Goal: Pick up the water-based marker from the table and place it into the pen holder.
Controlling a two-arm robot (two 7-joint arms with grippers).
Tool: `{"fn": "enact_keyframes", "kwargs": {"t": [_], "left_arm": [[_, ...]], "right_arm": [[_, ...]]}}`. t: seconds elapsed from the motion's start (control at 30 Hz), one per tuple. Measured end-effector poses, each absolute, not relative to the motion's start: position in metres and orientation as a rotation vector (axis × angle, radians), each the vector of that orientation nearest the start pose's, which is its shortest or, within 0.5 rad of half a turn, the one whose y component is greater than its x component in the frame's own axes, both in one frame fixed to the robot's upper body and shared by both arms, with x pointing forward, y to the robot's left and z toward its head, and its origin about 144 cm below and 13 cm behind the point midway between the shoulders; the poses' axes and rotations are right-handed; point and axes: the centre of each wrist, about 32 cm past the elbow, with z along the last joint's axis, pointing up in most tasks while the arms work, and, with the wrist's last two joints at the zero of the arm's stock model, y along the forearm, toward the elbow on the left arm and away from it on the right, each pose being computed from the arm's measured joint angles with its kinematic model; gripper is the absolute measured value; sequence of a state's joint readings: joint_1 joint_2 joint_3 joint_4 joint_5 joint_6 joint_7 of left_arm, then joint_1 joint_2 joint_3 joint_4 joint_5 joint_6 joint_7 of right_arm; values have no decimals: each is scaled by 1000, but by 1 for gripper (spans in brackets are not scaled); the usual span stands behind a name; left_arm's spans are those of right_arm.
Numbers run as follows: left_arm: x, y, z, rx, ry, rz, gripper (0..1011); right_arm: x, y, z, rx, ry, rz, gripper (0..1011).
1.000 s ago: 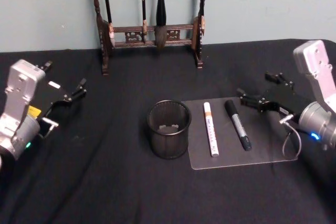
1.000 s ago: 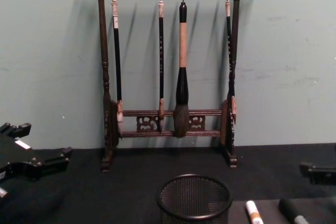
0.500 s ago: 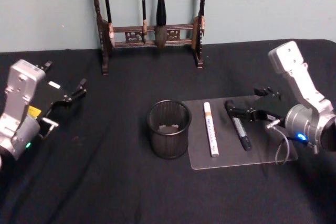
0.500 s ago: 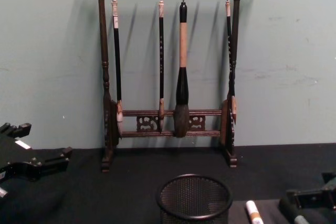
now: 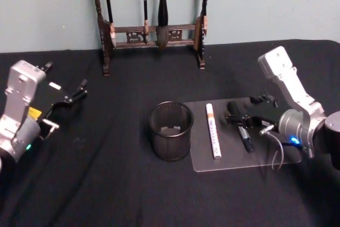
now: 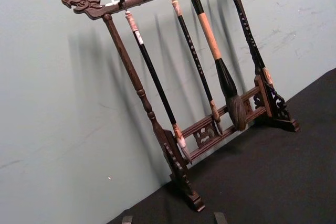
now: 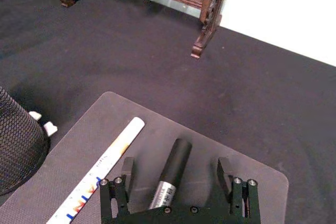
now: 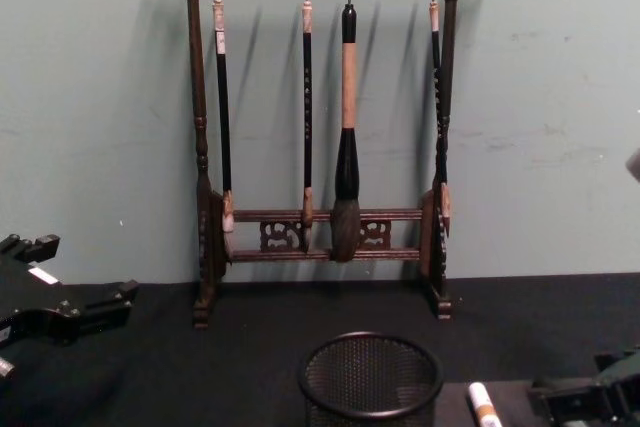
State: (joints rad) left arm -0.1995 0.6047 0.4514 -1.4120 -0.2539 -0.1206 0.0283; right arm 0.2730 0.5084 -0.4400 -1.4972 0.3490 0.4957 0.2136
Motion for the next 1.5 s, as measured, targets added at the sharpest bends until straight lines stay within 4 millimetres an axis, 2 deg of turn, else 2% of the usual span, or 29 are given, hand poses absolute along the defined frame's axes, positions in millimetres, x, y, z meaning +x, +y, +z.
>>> {"fn": "enact_keyframes", "kwargs": {"t": [1.5], "left_arm": [[489, 310, 1140, 304, -285, 1248, 1001]], "right_arm": [[507, -262, 1166, -575, 237, -1019, 1003]]}}
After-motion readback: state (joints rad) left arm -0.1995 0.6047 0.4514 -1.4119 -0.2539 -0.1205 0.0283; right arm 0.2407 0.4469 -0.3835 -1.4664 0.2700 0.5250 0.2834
